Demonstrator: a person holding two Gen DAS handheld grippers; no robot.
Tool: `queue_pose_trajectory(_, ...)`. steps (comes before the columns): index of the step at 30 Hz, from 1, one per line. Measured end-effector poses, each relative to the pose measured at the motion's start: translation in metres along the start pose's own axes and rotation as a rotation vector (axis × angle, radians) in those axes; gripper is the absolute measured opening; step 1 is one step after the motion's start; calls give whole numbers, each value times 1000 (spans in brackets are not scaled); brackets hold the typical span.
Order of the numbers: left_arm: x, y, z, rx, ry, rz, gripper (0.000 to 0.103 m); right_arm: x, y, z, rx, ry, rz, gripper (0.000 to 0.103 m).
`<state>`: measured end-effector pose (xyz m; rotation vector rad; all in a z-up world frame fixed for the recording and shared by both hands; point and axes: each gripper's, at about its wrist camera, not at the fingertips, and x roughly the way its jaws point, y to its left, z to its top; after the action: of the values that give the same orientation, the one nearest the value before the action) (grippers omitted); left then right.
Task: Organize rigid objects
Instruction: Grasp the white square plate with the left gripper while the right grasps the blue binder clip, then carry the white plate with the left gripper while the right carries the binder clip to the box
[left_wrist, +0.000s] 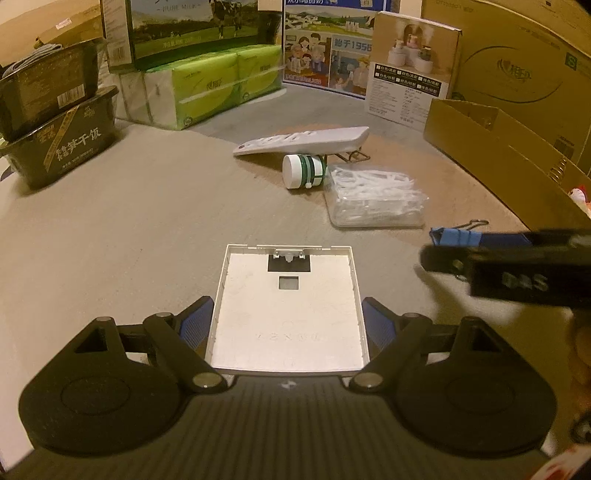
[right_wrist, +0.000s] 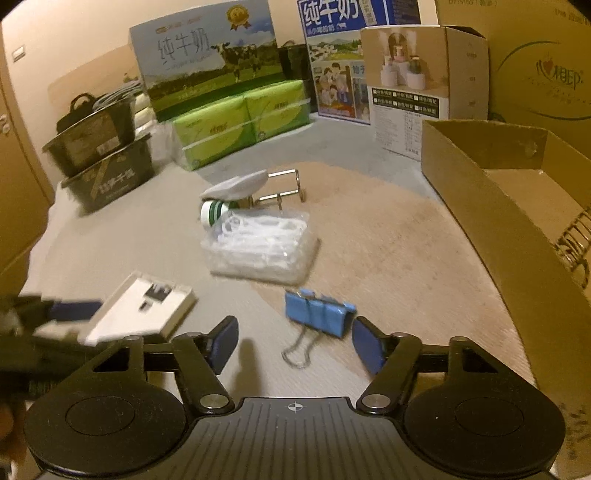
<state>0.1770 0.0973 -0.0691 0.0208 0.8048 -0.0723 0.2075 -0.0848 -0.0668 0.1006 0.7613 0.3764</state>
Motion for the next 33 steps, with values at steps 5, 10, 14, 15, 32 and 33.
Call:
queue_pose_trajectory(5,0,-2,-2,1,-13,8,84,15,10,4,-59,-22,-74,60)
queue_pose_trajectory(10,4,-3,-1,-6,-15,16,84,16,8,3,-109,-24,-95,43)
queue_pose_trajectory(14,7,-4,2,-15,-8,24,84,8,4,-2,-118,-20,-86,43)
queue_pose_trajectory(15,7,-4,2,-15,-6,26,84,5,3,-3,-125,-18,-83,43)
queue_pose_trajectory(32,-49,-48,-34,-76,27,35,84,-80,-26,-41,-87,1,-32,43)
queue_pose_trajectory(33,-54,-52,-35,-80,26,34,84,-86,-29,-42,-85,-3,-29,43)
